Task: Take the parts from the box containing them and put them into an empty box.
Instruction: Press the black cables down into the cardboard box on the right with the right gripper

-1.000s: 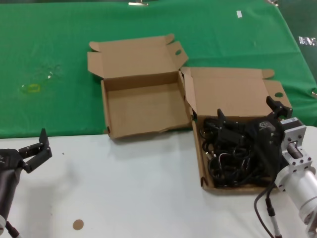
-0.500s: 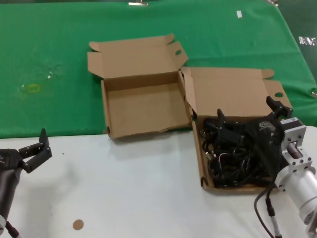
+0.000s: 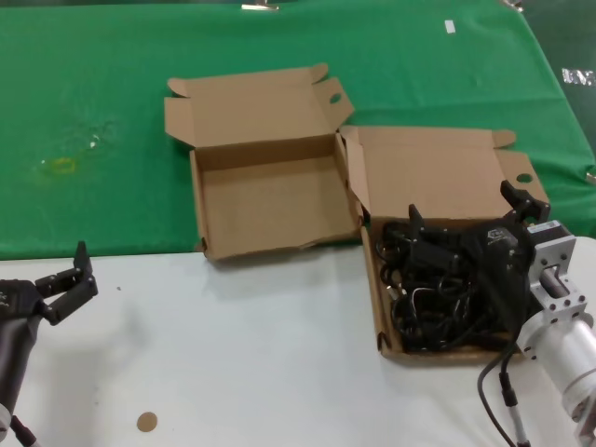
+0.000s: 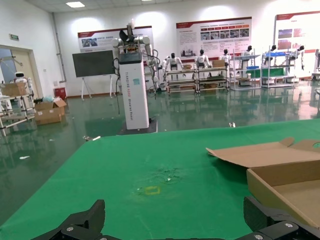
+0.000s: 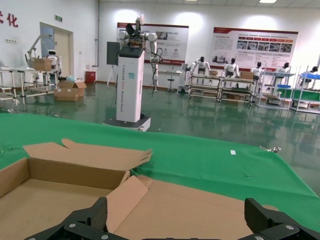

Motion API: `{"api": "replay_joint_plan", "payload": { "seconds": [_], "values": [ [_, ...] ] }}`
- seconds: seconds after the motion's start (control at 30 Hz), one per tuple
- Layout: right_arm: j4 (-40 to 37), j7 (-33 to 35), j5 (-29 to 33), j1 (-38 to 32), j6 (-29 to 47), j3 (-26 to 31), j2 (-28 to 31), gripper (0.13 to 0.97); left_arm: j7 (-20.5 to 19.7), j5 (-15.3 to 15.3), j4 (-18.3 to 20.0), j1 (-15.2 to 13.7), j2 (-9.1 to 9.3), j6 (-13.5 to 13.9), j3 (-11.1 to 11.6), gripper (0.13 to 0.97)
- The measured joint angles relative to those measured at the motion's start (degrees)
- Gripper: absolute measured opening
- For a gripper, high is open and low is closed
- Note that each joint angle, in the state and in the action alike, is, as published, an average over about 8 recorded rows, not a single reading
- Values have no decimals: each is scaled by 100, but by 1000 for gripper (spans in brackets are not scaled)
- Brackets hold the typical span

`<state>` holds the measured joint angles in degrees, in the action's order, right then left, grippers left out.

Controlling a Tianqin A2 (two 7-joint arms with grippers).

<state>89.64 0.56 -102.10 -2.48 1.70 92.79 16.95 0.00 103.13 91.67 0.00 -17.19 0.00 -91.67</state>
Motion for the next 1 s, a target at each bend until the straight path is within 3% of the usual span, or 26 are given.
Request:
{"api": "replay_joint_plan", "payload": {
  "seconds": [0.4,0.67,0.8,1.0],
  "values": [
    [0,0,0,-1,-1,1,1,966,0,0,0,0,0,0,0,943],
    [-2,-24,-17,-49,-88,90,76,966,0,0,0,0,0,0,0,850],
    [46,-49,-80,-47,-194,210,241,966,0,0,0,0,0,0,0,850],
    [184,-179,-296,-81,-261,528,874,966,0,-1,0,0,0,0,0,726]
  ]
}}
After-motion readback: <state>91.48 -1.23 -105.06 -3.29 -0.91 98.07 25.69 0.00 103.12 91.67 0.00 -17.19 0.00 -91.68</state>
